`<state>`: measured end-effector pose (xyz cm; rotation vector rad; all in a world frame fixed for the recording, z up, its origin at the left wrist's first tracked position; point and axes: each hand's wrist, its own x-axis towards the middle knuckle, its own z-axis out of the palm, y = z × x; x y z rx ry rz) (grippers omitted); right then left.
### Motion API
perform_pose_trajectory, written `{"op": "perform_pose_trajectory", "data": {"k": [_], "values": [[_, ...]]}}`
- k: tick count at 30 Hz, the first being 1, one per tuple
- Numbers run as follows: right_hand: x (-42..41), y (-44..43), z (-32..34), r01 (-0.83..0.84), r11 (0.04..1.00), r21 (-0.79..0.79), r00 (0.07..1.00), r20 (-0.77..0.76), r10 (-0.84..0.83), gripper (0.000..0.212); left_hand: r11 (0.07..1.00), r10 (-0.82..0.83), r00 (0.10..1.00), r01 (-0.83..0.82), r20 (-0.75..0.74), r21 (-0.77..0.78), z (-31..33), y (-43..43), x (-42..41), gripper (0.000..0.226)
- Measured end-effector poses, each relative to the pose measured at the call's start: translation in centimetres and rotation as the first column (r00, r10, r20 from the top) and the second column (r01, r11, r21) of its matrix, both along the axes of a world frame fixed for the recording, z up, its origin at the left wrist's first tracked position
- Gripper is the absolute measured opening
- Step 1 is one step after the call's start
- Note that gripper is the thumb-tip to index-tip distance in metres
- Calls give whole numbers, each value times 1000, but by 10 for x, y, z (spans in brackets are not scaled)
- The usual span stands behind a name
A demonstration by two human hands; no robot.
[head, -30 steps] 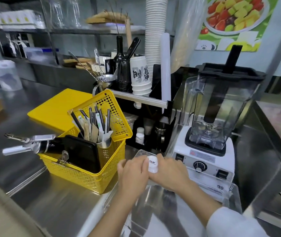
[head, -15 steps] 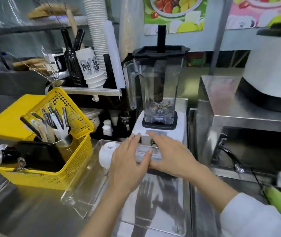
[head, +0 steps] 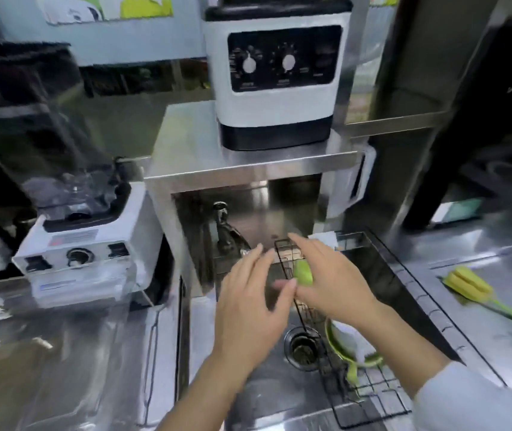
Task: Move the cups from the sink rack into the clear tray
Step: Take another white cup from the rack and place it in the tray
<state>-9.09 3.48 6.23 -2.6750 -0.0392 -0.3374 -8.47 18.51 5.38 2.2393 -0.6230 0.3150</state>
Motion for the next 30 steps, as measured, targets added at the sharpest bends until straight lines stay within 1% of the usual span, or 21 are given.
{"op": "perform_pose_trajectory", "data": {"k": [3, 5, 7, 9, 11, 13, 16, 17, 18, 21, 22, 24, 25, 27, 30], "values": [[-17, -45, -24, 108, 994, -2, 990, -91, -108, 87, 993, -99, 994, 102, -52, 60, -26, -41, -5, 60], [-28, -70, -40, 154, 988, -27, 979, -131, -156, 88, 972, -173, 979, 187, -105, 143, -45, -63, -6, 61], [-39, -90, -57, 186, 982, -41, 963, -189, -190, 88, 913, -274, 945, 314, -178, 262, -65, -80, -5, 59], [-47, -106, -73, 206, 978, -24, 935, -290, -204, 87, 820, -376, 892, 446, -251, 358, -84, -92, -7, 58], [-54, -119, -86, 184, 983, -11, 902, -396, -173, 87, 757, -413, 854, 515, -316, 403, -98, -102, -11, 59], [-58, -129, -96, 122, 992, 22, 879, -467, -98, 81, 728, -403, 838, 537, -368, 426, -107, -110, -14, 57], [-60, -137, -102, 39, 985, 167, 853, -519, 54, 70, 699, -361, 840, 532, -406, 478, -110, -117, -15, 36], [-60, -139, -104, 3, 983, 183, 840, -533, 97, 68, 695, -343, 843, 524, -413, 493, -110, -119, -14, 30], [-59, -141, -106, -44, 986, 159, 825, -551, 125, 65, 692, -328, 846, 519, -421, 502, -109, -120, -14, 26], [-58, -145, -113, -180, 984, 0, 797, -586, 145, 43, 693, -313, 836, 526, -452, 494, -104, -122, -13, 26], [-57, -146, -114, -202, 979, -33, 803, -577, 146, 37, 700, -314, 826, 534, -467, 474, -103, -122, -13, 30], [-54, -146, -113, -220, 973, -73, 823, -550, 145, 32, 733, -308, 796, 548, -522, 403, -101, -121, -14, 41], [-52, -146, -111, -228, 970, -80, 828, -541, 150, 33, 757, -304, 780, 547, -548, 359, -99, -120, -15, 45], [-49, -148, -103, -235, 970, -62, 818, -551, 163, 35, 796, -291, 755, 532, -588, 289, -96, -117, -15, 46], [-46, -149, -84, -222, 975, 28, 818, -538, 201, 27, 852, -296, 732, 493, -613, 178, -87, -111, -15, 38]]}}
